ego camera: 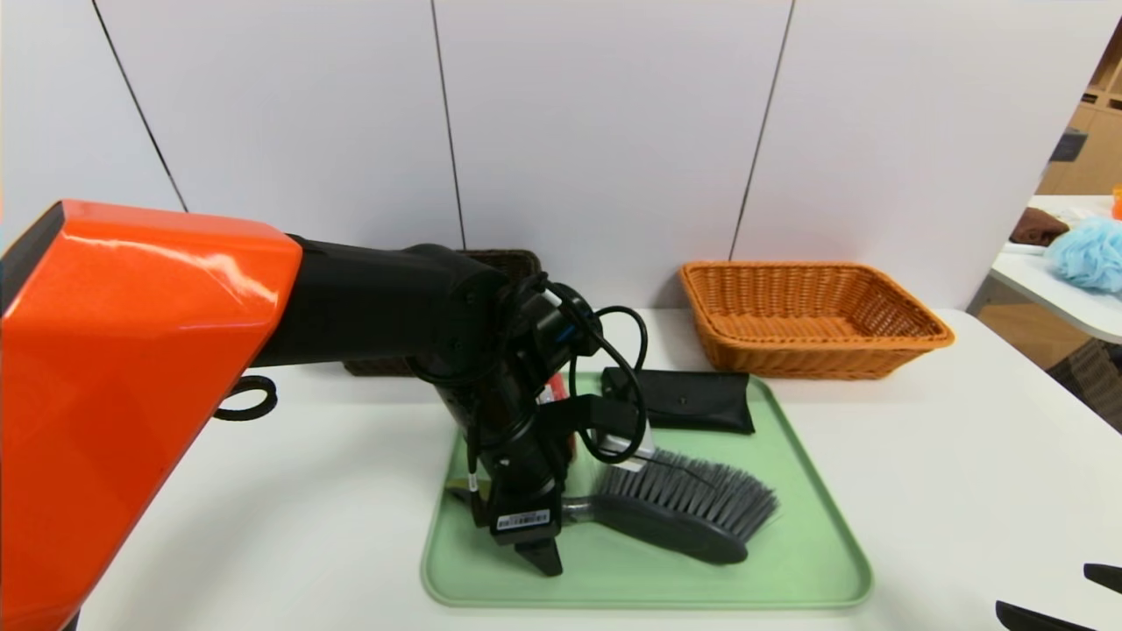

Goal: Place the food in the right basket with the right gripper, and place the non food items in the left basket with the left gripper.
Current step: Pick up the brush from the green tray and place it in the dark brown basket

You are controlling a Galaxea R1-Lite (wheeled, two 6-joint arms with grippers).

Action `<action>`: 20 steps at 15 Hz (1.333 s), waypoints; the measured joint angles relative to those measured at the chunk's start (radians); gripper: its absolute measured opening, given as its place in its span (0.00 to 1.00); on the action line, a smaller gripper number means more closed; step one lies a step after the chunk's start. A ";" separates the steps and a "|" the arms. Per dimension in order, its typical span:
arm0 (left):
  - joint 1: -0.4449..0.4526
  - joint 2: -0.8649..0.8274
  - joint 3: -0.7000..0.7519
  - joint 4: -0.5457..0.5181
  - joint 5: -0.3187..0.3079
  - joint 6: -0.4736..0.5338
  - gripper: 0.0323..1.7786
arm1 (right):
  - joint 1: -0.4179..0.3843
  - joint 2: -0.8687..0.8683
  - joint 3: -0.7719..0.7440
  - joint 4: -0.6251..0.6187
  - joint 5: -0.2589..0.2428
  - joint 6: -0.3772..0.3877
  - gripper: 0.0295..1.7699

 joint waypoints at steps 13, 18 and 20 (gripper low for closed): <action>-0.002 -0.017 0.002 0.003 -0.001 -0.002 0.17 | 0.000 -0.013 0.003 0.002 0.001 0.000 0.97; -0.003 -0.064 0.004 0.011 -0.001 -0.002 0.17 | 0.000 -0.014 0.003 0.001 0.001 0.000 0.97; -0.003 -0.088 0.005 0.027 -0.001 -0.001 0.17 | 0.000 -0.014 0.003 0.001 0.001 0.000 0.97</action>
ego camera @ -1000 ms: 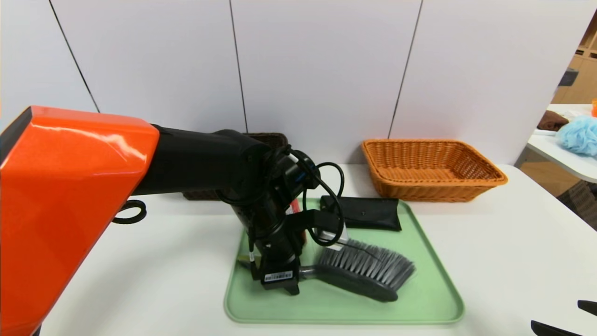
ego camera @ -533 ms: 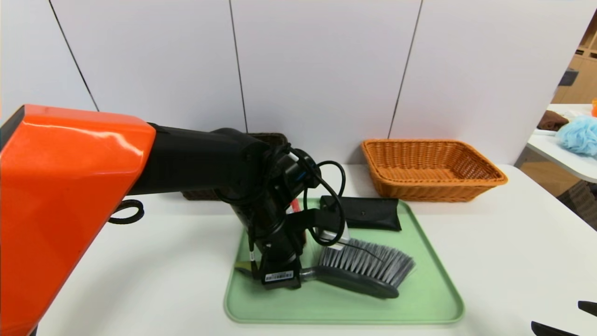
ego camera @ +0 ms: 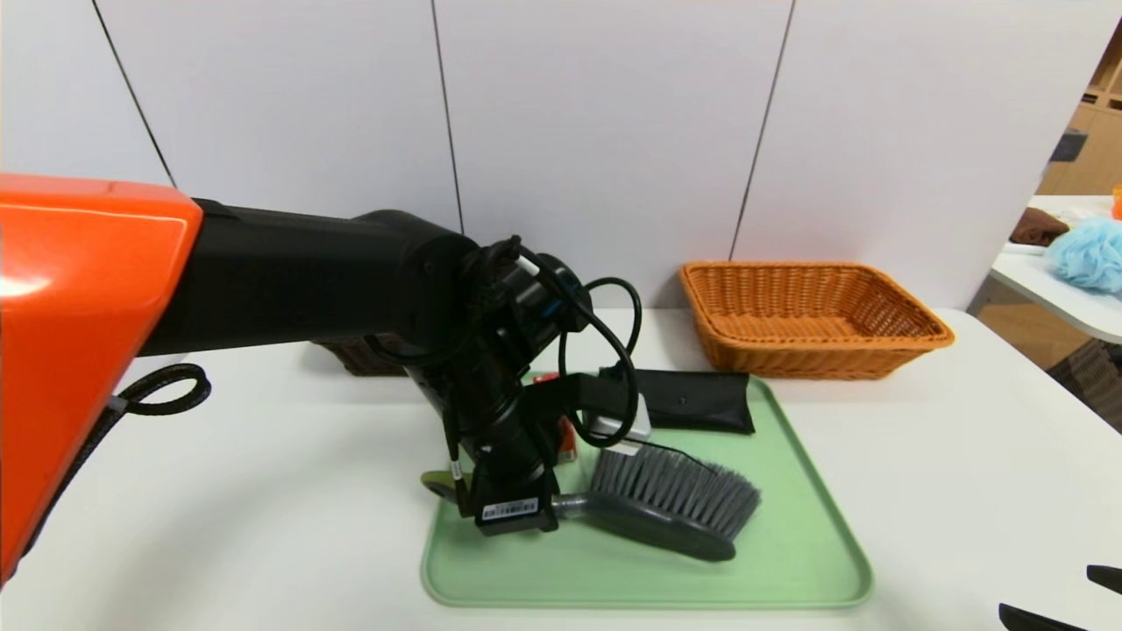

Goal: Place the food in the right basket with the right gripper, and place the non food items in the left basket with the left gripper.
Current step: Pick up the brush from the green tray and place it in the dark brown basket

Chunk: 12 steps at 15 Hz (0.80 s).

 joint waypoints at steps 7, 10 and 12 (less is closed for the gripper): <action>-0.011 -0.070 0.000 0.006 -0.002 -0.004 0.17 | 0.001 -0.011 0.000 0.006 0.008 0.001 0.97; -0.019 -0.090 0.000 0.005 -0.003 -0.005 0.17 | 0.000 -0.018 0.004 0.002 0.013 0.002 0.97; -0.021 -0.106 0.000 0.005 -0.003 -0.007 0.17 | 0.000 -0.021 0.007 0.003 0.013 0.001 0.97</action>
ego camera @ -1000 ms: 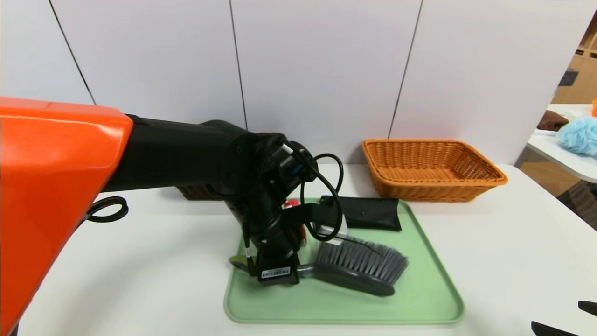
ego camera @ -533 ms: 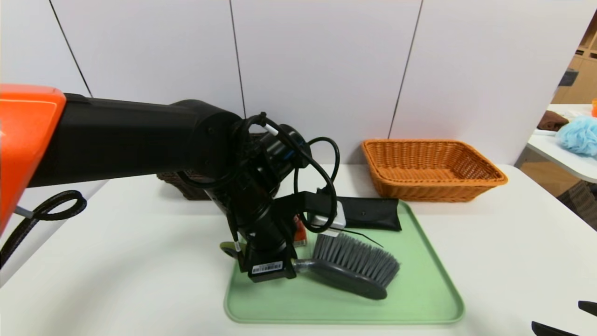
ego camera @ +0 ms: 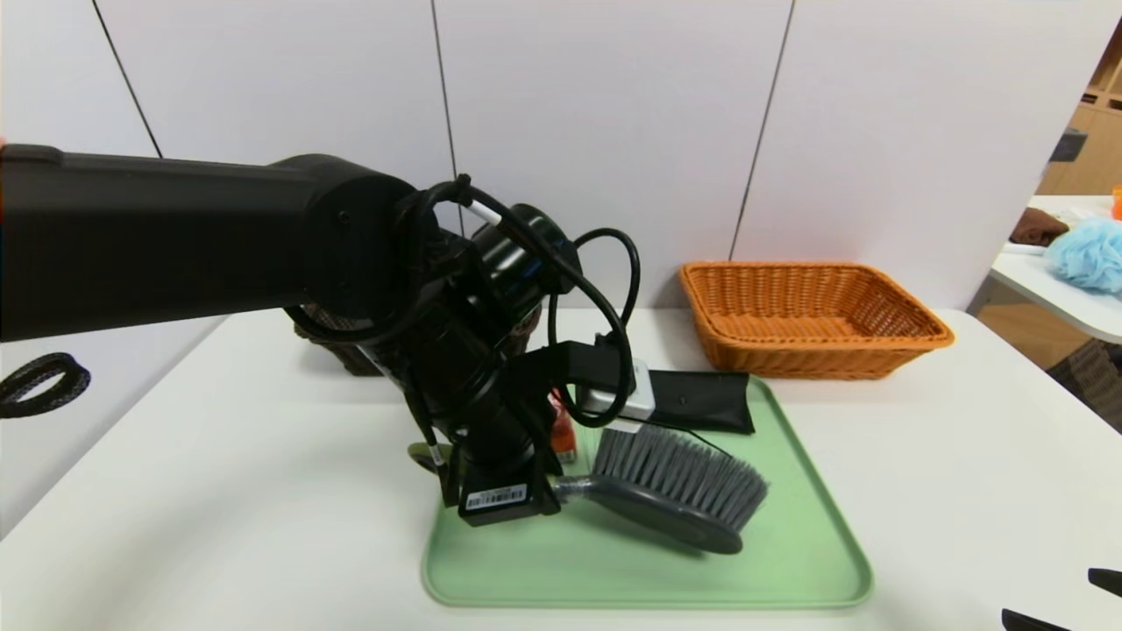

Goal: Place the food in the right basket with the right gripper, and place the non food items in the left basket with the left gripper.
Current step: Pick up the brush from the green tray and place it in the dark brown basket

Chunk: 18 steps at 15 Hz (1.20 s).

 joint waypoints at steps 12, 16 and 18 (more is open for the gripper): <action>0.060 -0.179 -0.024 -0.087 -0.002 -0.155 0.17 | 0.000 -0.033 0.009 0.005 0.001 0.023 0.97; 0.180 -0.180 -0.095 -0.090 -0.050 -0.179 0.17 | 0.000 -0.042 0.020 0.002 0.000 0.025 0.97; 0.256 -0.153 -0.141 -0.088 -0.080 -0.180 0.17 | 0.000 -0.045 0.020 0.005 -0.001 0.025 0.97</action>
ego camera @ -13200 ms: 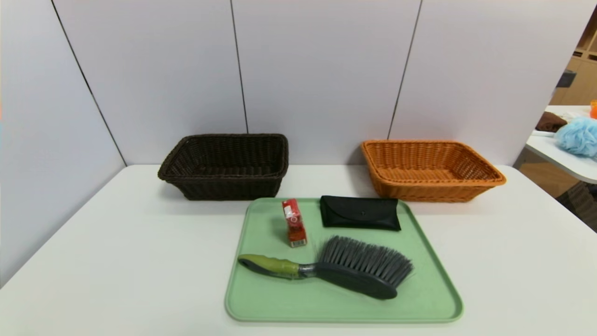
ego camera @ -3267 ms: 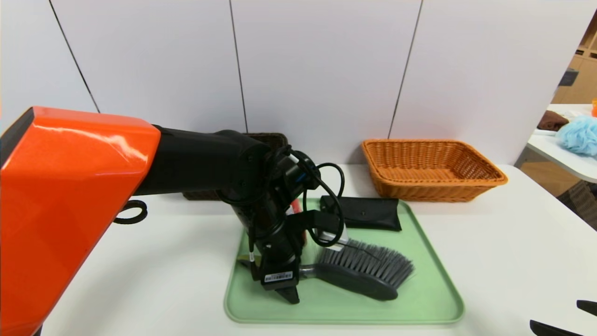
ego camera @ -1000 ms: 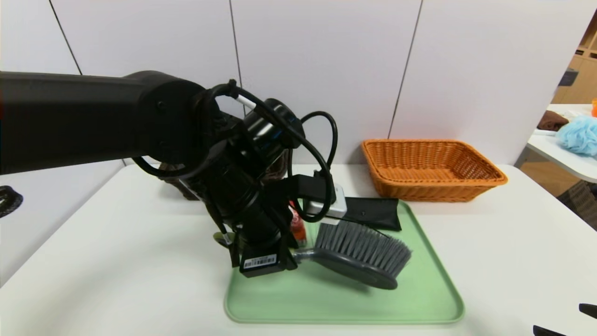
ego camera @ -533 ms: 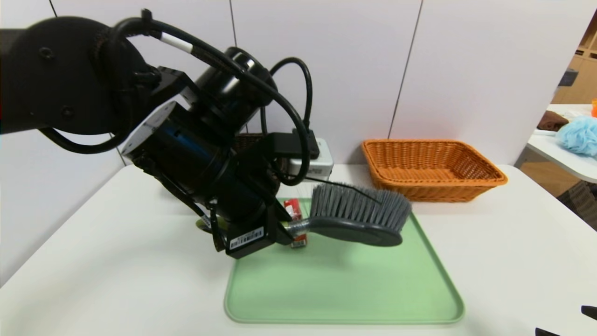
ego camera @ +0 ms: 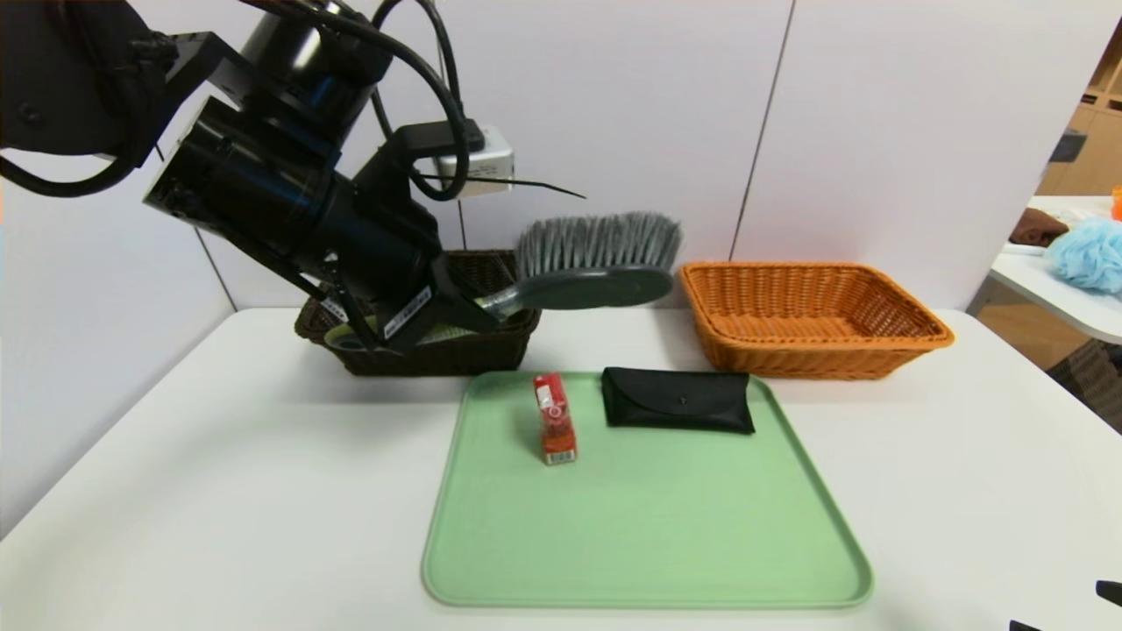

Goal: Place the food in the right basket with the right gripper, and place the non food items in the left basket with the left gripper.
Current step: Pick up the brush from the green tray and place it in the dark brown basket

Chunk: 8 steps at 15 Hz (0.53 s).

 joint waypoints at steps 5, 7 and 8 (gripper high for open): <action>0.163 0.100 -0.111 0.023 -0.051 0.076 0.17 | 0.000 0.000 0.000 0.002 0.000 0.000 0.97; 0.225 0.132 -0.121 0.012 -0.080 0.128 0.17 | 0.000 0.000 0.008 0.001 0.000 0.000 0.97; 0.256 0.146 -0.123 0.008 -0.095 0.150 0.17 | 0.000 -0.001 0.014 0.001 0.000 0.000 0.97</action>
